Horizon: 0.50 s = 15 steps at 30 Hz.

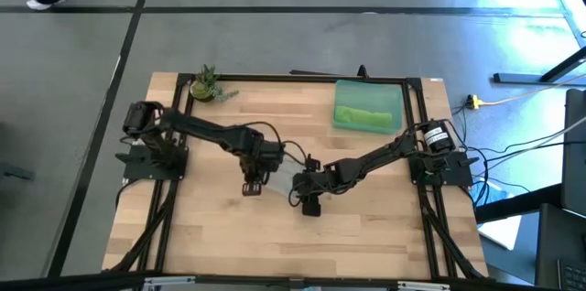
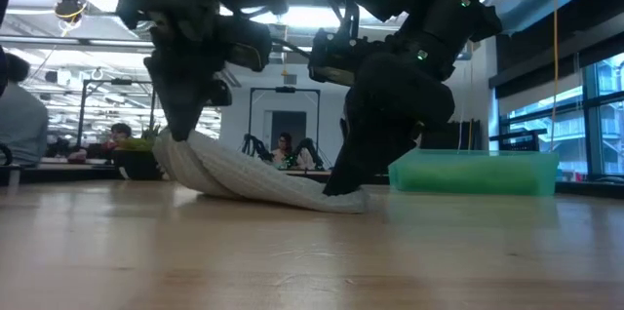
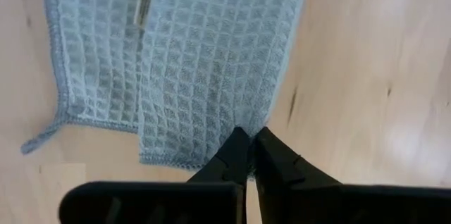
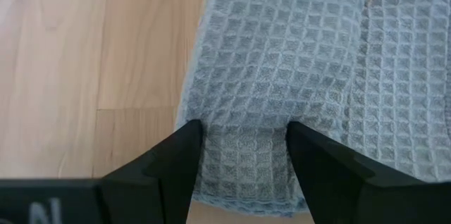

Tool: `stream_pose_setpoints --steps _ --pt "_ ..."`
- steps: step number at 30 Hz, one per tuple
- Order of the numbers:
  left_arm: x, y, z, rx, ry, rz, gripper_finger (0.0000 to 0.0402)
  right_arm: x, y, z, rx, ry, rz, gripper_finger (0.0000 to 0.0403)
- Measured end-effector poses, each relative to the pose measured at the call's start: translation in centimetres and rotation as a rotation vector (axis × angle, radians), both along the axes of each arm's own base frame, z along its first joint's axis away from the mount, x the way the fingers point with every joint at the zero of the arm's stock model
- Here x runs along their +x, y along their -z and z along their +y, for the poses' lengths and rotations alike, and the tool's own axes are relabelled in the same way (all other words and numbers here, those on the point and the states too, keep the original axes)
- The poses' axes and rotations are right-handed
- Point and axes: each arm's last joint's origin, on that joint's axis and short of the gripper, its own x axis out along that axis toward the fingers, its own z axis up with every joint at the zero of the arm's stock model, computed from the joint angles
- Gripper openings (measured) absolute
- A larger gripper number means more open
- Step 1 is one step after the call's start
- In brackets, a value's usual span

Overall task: Roll microfiber towels into tight, uniform cylinder then place into a basket
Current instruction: Roll the gray kitchen towel

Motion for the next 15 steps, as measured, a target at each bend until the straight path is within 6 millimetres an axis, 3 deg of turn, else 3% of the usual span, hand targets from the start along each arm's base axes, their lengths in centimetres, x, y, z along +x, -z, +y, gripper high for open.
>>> stream_pose_setpoints --steps 15 --pt "1.0 0.6 4.5 0.008 -0.114 -0.069 0.0006 0.0 0.0 0.0 -0.002 -0.003 -0.005 0.0218"
